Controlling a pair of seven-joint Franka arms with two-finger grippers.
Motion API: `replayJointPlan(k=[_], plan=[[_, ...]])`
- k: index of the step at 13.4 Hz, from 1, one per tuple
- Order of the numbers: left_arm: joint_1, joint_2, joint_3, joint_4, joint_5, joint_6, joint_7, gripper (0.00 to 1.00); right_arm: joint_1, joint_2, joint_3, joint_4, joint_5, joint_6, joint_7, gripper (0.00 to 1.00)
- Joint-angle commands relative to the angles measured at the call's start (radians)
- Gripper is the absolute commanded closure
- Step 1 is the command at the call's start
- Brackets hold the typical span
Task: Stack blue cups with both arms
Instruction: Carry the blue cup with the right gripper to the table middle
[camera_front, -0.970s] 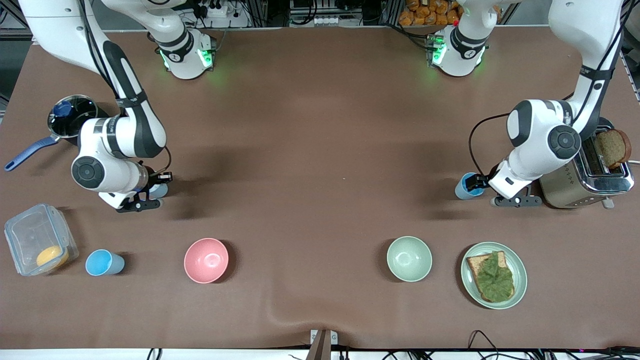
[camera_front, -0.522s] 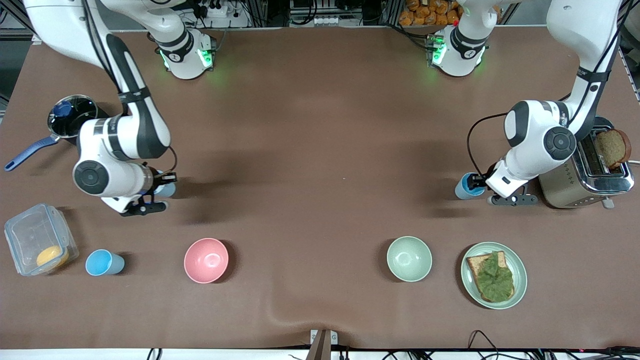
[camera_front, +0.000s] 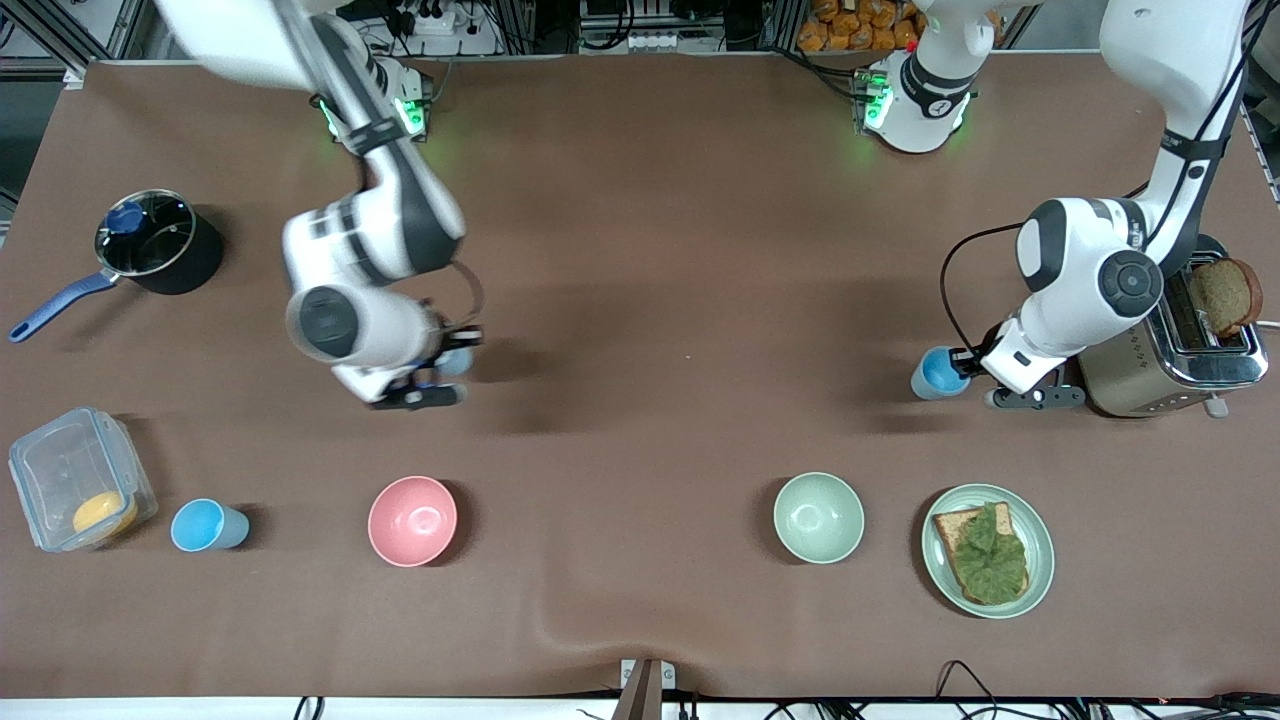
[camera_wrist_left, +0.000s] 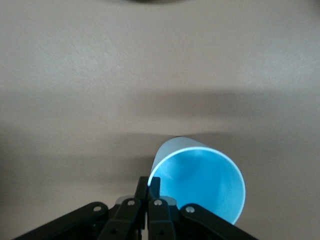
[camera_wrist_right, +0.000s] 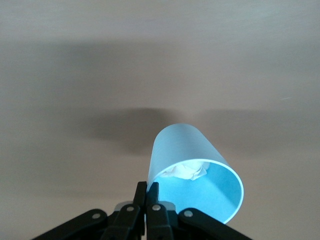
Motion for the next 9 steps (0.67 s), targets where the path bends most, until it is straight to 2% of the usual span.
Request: replayJointPlan(k=[1, 4, 6, 9], plan=[[0.026, -0.095, -0.012, 0.016, 0.017, -0.080, 0.024, 1.00, 0.108, 0.123, -0.013, 0.159, 0.045, -0.007, 0.145, 1.00], [0.027, -0.181, -0.026, 0.101, 0.015, -0.250, 0.033, 1.00, 0.184, 0.226, -0.013, 0.253, 0.048, 0.037, 0.248, 1.00], [0.029, -0.181, -0.025, 0.174, 0.005, -0.341, 0.064, 1.00, 0.216, 0.257, -0.013, 0.268, 0.050, 0.115, 0.282, 1.00], [0.027, -0.183, -0.026, 0.197, 0.005, -0.355, 0.065, 1.00, 0.239, 0.272, -0.013, 0.268, 0.059, 0.149, 0.296, 1.00]])
